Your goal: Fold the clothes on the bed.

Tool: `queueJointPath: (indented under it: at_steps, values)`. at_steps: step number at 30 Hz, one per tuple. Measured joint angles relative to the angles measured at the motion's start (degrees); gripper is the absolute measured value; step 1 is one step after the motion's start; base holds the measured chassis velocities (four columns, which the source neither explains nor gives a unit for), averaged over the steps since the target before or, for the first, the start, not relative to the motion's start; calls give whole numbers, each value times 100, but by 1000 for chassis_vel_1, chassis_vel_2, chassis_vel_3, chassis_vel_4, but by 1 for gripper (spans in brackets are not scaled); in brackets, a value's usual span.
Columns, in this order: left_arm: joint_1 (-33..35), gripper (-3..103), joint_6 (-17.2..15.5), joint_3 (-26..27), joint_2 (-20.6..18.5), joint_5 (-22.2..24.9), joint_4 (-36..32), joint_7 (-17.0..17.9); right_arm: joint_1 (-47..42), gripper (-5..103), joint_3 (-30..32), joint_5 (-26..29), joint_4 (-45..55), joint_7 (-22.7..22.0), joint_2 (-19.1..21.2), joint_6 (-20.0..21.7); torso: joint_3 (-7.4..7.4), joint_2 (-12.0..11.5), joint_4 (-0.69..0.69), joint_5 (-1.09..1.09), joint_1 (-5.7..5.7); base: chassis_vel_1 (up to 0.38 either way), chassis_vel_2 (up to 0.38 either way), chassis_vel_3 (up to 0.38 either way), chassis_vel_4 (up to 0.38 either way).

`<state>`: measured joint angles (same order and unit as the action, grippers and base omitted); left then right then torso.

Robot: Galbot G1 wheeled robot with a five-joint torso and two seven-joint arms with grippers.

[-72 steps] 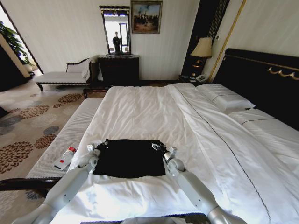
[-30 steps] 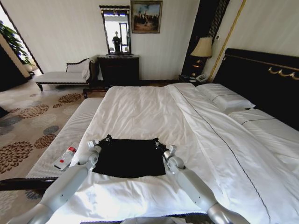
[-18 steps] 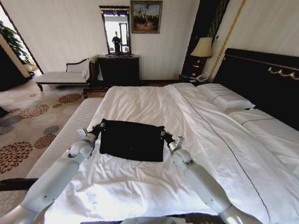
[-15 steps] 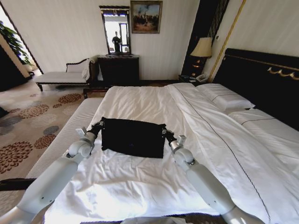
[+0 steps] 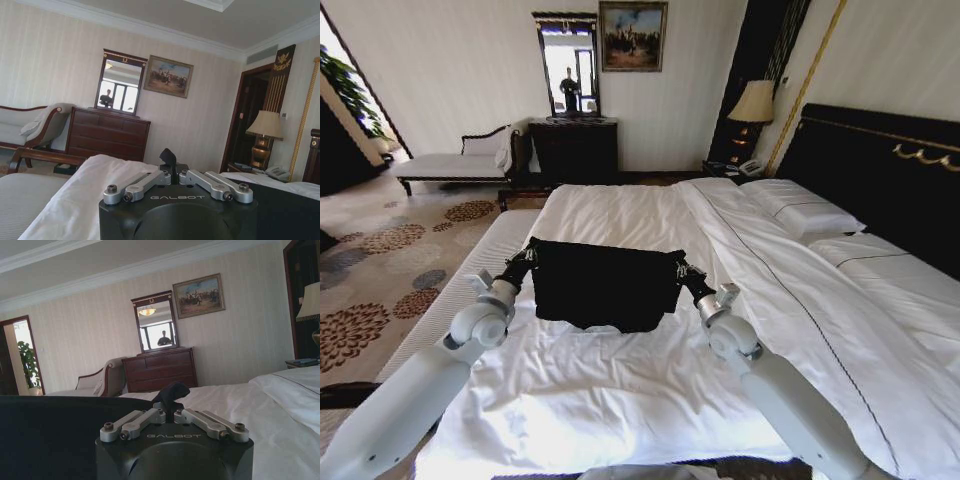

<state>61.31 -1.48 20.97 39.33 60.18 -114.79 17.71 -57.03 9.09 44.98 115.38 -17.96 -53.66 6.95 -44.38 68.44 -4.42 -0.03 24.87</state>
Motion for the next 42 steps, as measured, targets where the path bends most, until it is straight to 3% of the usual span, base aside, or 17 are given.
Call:
queueJointPath:
  at_steps: [5,6,10,14,17,18,21,22,26,27,31,32,35,42]
  values:
    - [1231,2,-213,929,-24,97,-925,121,-812,2,612,345,1147,-226,286,368,1,0,0,-1,-1,0,0,0,0]
    - [2389,2,-380,1914,70,176,-1591,141,-1627,2,1161,774,1877,-448,390,790,1,1,0,1,-2,0,0,0,0]
    - [2795,2,-461,2229,220,177,-1591,143,-1835,2,1245,1229,2174,-711,385,1044,2,2,1,-1,-4,0,0,0,0]
    - [2468,2,-513,1745,314,160,-1163,259,-1445,2,926,1538,1803,-873,305,1121,0,1,1,-4,-3,0,0,0,0]
    - [1337,2,-594,654,459,123,-380,311,-389,2,127,1798,638,-869,42,1065,-2,-1,2,-2,0,0,0,0,0]
    - [1337,2,-594,654,459,123,-380,311,-389,2,127,1798,638,-869,42,1065,-2,-1,2,-2,0,0,0,0,0]
    - [232,2,-560,-365,642,-81,580,258,307,2,-556,1598,-480,-603,-197,850,-3,-2,-1,0,2,0,0,0,0]
    - [232,2,-560,-365,642,-81,580,258,307,2,-556,1598,-480,-603,-197,850,-3,-2,-1,0,2,0,0,0,0]
    - [-1058,2,-428,-1443,1172,-197,2310,-10,1151,2,-1262,1145,-2074,19,-668,395,-3,-2,1,-2,2,0,0,0,0]
    - [-1058,2,-428,-1443,1172,-197,2310,-10,1151,2,-1262,1145,-2074,19,-668,395,-3,-2,1,-2,2,0,0,0,0]
    - [-1709,2,-287,-1773,1798,-372,3417,-384,1704,2,-1597,801,-3412,449,-1256,-32,-3,-2,0,1,2,0,0,0,0]
    - [-1709,2,-287,-1773,1798,-372,3417,-384,1704,2,-1597,801,-3412,449,-1256,-32,-3,-2,0,1,2,0,0,0,0]
    - [-2148,2,-158,-1886,2197,-596,4298,-607,2015,2,-1663,633,-4070,589,-1604,-286,-2,-3,1,-2,3,0,0,0,0]
    - [-2736,2,-54,-2000,2479,-642,5208,-778,2348,2,-1592,395,-4943,665,-1883,-600,-1,-1,0,-1,1,0,0,0,0]
